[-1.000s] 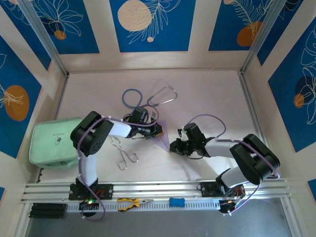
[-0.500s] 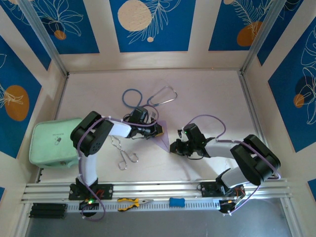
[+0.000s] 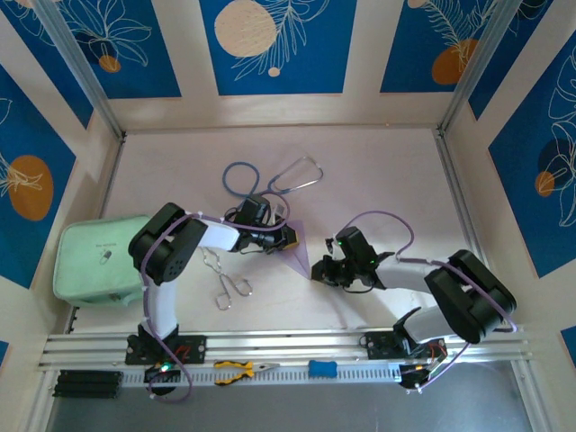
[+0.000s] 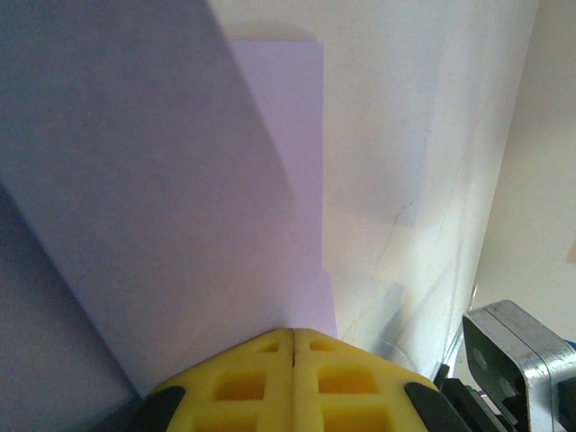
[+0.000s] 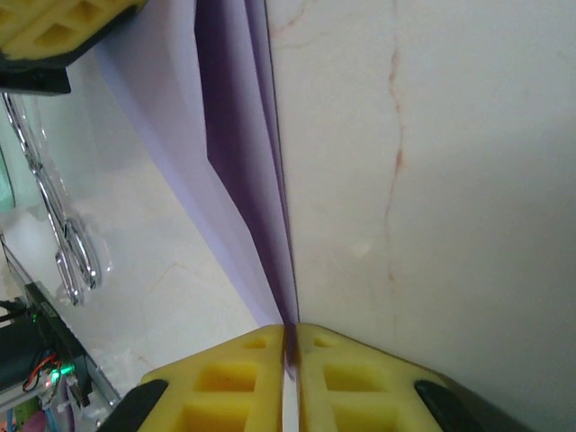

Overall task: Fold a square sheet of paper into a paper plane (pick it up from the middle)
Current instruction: Fourth fold the wing at the center of the table.

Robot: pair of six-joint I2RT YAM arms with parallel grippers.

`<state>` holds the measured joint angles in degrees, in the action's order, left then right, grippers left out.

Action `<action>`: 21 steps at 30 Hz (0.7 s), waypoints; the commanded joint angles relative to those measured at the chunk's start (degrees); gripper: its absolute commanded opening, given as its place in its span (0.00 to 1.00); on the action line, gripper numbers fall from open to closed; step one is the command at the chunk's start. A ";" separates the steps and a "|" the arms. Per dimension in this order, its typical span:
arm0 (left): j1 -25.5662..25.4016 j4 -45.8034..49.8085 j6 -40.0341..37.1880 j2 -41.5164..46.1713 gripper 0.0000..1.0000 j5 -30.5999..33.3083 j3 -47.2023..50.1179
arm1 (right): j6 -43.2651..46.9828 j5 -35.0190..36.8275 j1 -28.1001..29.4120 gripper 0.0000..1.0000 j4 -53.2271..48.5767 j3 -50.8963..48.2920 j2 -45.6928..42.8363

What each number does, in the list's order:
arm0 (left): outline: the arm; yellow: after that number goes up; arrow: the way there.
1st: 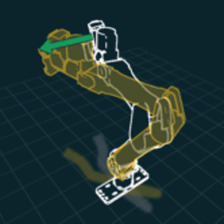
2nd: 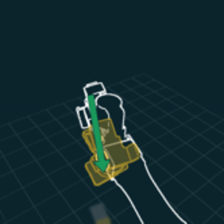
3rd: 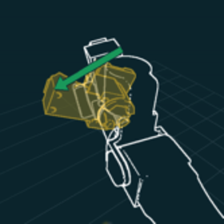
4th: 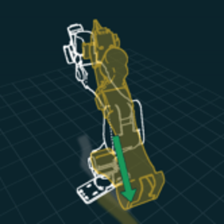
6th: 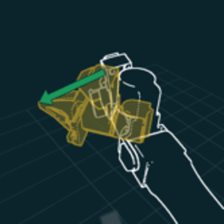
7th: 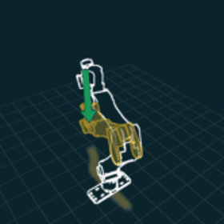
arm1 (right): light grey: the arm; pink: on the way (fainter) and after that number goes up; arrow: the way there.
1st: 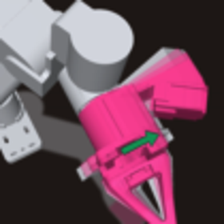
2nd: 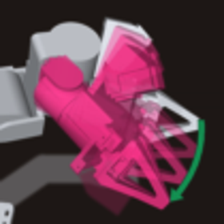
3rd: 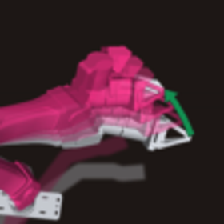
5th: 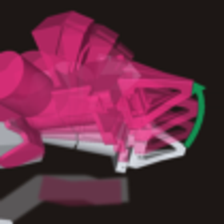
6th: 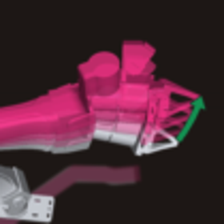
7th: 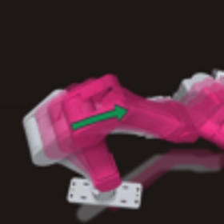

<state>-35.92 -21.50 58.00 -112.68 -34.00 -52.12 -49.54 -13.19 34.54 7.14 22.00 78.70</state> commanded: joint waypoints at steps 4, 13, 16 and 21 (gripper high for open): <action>0.15 1.99 -0.38 -1.66 0.01 1.28 1.36 | 0.61 -1.01 -2.14 0.18 -7.07 0.78 -7.80; 0.17 1.81 -0.37 -1.68 0.01 1.21 1.49 | 0.66 -6.37 -2.04 0.08 -1.06 9.15 1.06; 0.15 1.82 -0.42 -1.79 0.01 1.12 1.49 | 0.58 -6.06 -1.11 0.07 -1.04 12.19 5.27; 0.16 1.84 -0.42 -1.79 0.01 1.01 1.40 | 0.54 -4.31 0.49 0.06 -2.27 15.46 10.59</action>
<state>-35.92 -21.69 58.00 -112.68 -34.02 -52.01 -49.12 -17.41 34.37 6.00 35.88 87.37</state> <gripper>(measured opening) 0.064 0.067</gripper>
